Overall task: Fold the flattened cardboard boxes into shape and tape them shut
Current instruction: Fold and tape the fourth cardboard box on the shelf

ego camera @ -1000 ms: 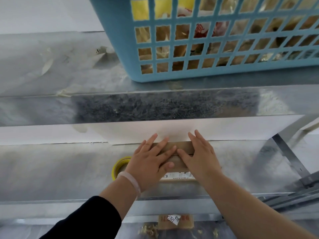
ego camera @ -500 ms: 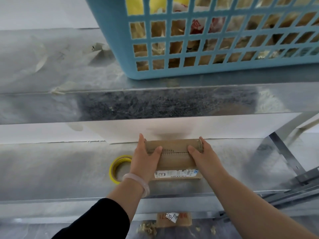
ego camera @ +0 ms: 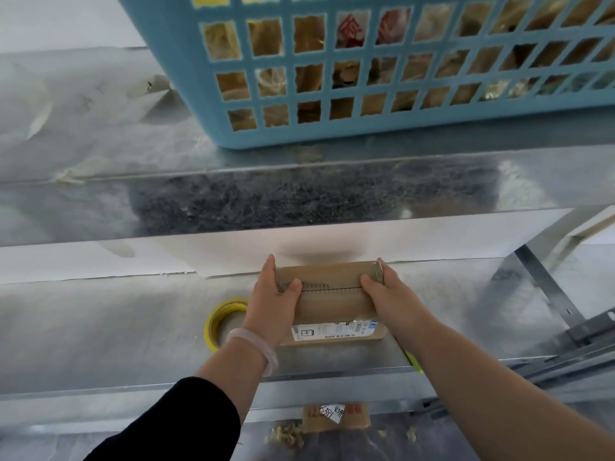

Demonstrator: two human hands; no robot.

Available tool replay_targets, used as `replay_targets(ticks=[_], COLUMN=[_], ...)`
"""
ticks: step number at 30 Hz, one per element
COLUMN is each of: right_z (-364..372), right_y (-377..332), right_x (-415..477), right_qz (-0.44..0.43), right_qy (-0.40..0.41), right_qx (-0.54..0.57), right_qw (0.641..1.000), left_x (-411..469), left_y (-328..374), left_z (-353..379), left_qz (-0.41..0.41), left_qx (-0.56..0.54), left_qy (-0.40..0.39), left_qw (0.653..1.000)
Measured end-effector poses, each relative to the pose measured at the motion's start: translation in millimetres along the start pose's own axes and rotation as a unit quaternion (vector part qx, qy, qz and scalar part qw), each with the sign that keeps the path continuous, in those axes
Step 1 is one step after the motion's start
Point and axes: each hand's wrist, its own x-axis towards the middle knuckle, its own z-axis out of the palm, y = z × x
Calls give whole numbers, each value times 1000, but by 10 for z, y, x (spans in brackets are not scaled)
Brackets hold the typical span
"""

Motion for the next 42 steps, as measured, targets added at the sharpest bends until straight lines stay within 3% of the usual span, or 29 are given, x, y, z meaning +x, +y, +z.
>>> replay_targets(ticks=[4, 6, 12, 18, 28, 37, 42], right_z=[-28, -16, -10, 32, -17, -43, -10], right_y=[0, -24, -148, -66, -74, -119, -222], right_x=[39, 37, 45, 3, 40, 6, -53], right_qz=[24, 19, -13, -96, -152, -172, -154], right_qy=[-33, -23, -2, 50, 42, 36, 57], right_qx=[60, 39, -48, -128, -234, -340, -441], right_qw=[997, 999, 999, 986, 959, 924, 882], left_x=[36, 42, 25, 43, 32, -7, -38], left_y=[-53, -60, 37, -46, -33, -26, 55], left_z=[-29, -20, 31, -35, -58, -83, -95], left_qz=[-62, -77, 1, 56, 83, 142, 163], left_qx=[-169, -194, 26, 75, 122, 223, 334], left_qy=[-27, -18, 50, 2, -16, 7, 34], left_qw=[983, 978, 998, 996, 989, 964, 928])
